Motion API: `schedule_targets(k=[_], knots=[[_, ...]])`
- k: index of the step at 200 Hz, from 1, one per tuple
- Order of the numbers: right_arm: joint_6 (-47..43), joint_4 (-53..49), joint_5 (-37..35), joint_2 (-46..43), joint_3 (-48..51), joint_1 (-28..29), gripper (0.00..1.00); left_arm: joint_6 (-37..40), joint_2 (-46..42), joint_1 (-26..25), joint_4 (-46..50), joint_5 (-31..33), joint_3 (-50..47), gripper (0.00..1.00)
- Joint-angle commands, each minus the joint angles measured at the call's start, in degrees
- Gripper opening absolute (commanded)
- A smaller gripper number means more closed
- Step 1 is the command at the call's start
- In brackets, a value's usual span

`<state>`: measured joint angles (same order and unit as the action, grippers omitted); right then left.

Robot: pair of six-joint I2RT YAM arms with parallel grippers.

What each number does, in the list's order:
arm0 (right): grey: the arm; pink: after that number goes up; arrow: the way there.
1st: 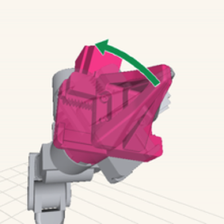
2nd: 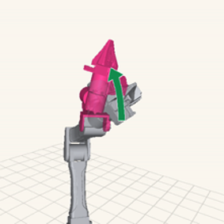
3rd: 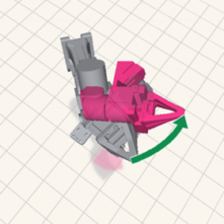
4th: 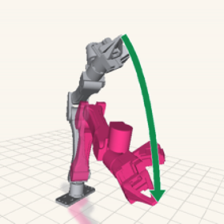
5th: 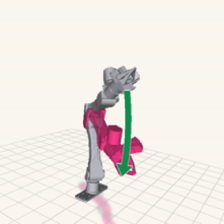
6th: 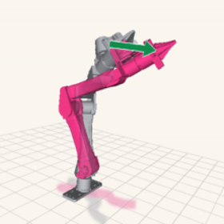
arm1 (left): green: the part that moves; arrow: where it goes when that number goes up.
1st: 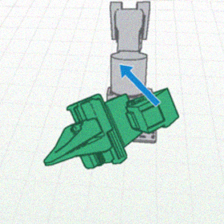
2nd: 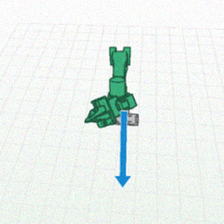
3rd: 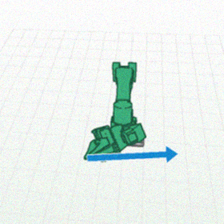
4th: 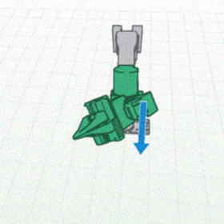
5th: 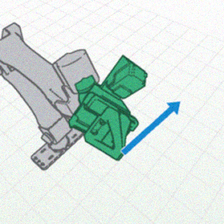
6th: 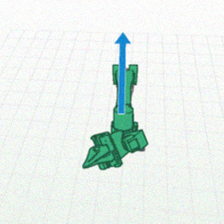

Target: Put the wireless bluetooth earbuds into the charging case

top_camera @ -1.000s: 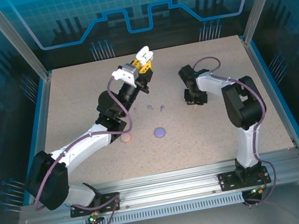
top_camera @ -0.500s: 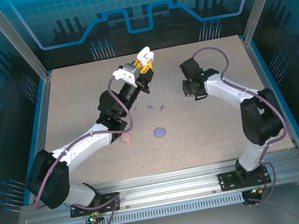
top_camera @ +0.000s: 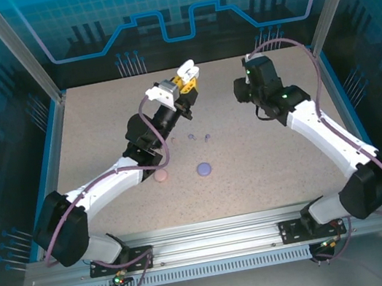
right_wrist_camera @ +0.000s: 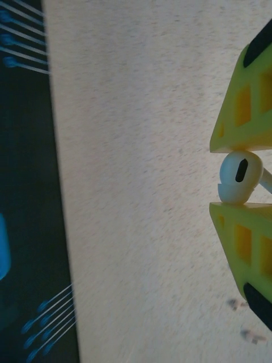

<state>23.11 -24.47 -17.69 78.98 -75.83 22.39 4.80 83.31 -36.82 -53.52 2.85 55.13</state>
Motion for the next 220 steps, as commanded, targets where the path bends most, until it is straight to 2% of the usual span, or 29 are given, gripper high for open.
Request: schedule_targets(k=[1,92,220], knots=[[-4.28,3.88,2.9,-3.08,-4.01,1.26,0.28,0.12,-1.57,-0.41,-0.27,-1.76,0.85,0.0],[-12.63,15.48,10.95,-7.43,-8.88,5.63,0.29,-0.21,-0.65,-0.48,0.59,-3.84,-0.73,0.0],[-8.38,19.2,22.1,-7.47,-7.94,5.94,0.3,-1.48,1.15,-2.11,1.56,-5.75,0.5,0.0]])
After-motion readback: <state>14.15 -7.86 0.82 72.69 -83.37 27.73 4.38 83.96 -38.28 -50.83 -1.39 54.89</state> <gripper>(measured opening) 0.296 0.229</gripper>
